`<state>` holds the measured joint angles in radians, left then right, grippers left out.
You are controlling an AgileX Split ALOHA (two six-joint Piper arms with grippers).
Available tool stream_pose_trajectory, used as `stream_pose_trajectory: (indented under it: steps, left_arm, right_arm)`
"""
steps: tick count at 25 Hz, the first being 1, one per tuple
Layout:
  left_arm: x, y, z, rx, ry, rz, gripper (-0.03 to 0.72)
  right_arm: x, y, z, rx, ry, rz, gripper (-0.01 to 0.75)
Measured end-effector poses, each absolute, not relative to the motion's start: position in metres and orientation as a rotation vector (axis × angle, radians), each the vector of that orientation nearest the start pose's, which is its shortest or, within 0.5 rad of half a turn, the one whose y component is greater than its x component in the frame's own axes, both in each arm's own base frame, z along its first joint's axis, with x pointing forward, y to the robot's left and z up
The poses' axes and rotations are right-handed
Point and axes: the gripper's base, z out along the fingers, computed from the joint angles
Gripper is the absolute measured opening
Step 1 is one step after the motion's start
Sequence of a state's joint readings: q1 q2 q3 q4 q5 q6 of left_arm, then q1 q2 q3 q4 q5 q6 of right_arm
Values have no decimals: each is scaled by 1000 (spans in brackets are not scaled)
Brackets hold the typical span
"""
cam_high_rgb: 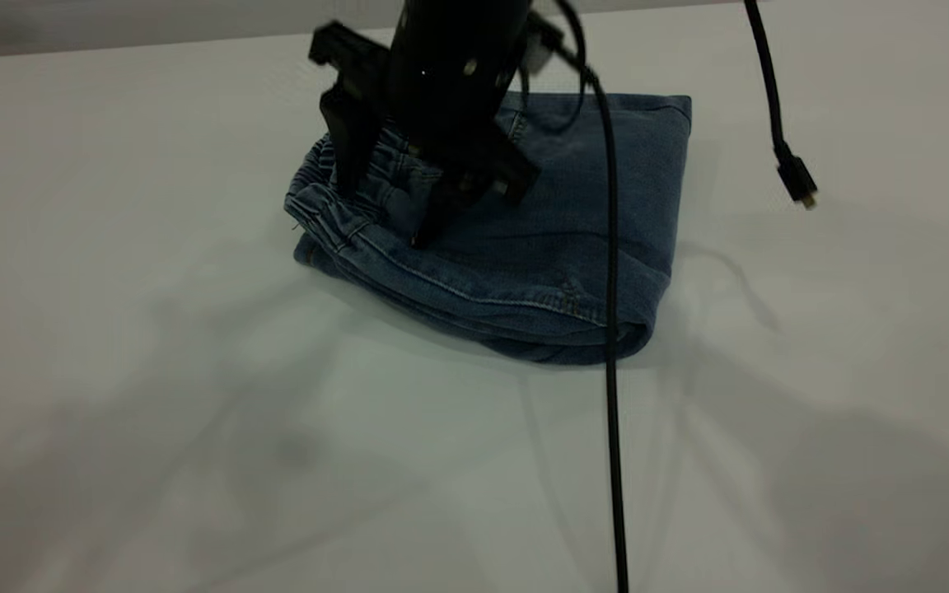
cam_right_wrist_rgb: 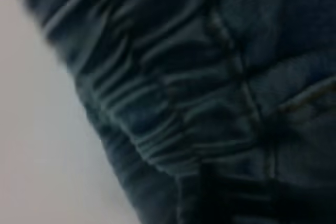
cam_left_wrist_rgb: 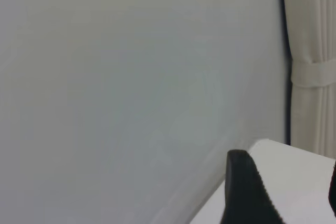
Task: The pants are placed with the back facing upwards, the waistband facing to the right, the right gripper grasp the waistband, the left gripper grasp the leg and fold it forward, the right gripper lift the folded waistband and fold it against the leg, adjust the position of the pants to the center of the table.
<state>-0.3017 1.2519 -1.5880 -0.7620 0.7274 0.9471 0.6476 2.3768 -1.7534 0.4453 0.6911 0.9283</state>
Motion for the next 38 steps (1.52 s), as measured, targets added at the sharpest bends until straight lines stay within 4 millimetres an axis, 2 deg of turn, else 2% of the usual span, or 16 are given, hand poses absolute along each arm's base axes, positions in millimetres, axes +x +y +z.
stream_pose_trajectory:
  steps: [5,13,17,22,31,38]
  left_arm:
    - [223,-115,512,878,1504,-401,356]
    - [223,-114,512,876,1503,-400,348]
    - [222,-114,513,875,1499,-399,348]
    - [216,-112,517,873,1484,-395,348]
    - [212,-111,520,874,1470,-386,348]
    - [211,-111,520,873,1469,-386,348]
  right_arm:
    - [377,316,92,991,2914,729,462]
    - [373,311,79,890,2980,618,461]
    - [371,309,78,781,3024,564,459]
    - [366,308,77,551,3106,543,459]
    - [348,307,78,1,3277,464,459]
    - [345,308,96,-200,3232,465,459]
